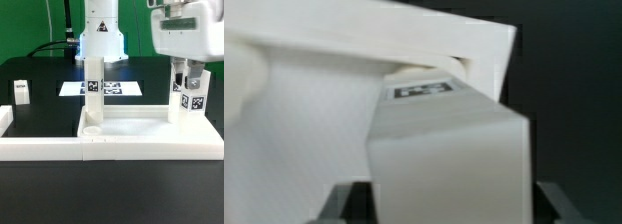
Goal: Assemble desk
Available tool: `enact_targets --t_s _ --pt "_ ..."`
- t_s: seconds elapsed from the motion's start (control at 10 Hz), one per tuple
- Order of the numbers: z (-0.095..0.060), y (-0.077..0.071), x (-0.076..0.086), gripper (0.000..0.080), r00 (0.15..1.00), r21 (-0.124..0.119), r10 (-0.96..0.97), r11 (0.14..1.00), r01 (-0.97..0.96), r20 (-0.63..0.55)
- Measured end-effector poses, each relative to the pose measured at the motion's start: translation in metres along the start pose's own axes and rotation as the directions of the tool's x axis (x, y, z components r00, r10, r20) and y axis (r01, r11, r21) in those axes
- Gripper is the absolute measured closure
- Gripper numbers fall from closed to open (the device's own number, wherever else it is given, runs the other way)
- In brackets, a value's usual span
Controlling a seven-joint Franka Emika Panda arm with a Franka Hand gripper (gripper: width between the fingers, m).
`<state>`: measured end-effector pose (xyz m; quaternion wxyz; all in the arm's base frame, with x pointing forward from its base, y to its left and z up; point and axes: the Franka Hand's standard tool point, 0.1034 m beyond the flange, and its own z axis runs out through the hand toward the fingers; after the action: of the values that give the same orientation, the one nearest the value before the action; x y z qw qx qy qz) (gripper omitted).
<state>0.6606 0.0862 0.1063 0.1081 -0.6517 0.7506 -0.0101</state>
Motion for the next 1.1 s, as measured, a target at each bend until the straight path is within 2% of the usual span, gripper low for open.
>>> enact_targets --t_s 0.3,0.4,0.5,0.6,0.7,0.8,0.9,1.1 --pt "0.0 0.001 0.002 0.0496 0.991 -0.005 0.129 0.992 -0.129 0.027" --pt "0.0 0.001 0.001 0.0496 0.995 -0.004 0.098 0.995 -0.098 0.019" --pt "0.001 0.001 0.003 0.038 0.997 -0.004 0.076 0.997 -0.075 0.018" --pt "0.001 0.0 0.001 0.0248 1.0 0.007 0.015 1.0 -0.015 0.007" --pt "0.0 -0.004 -0.01 0.0248 0.988 0.039 -0.15 0.988 0.151 -0.019" --pt "0.0 -0.008 -0.024 0.017 0.909 0.064 -0.413 0.907 0.416 -0.047" --pt "0.0 -0.005 -0.035 0.0156 0.892 0.064 -0.449 0.89 0.451 -0.041" --pt "0.0 -0.006 -0.031 0.0151 0.82 0.053 -0.569 0.819 0.571 -0.057"
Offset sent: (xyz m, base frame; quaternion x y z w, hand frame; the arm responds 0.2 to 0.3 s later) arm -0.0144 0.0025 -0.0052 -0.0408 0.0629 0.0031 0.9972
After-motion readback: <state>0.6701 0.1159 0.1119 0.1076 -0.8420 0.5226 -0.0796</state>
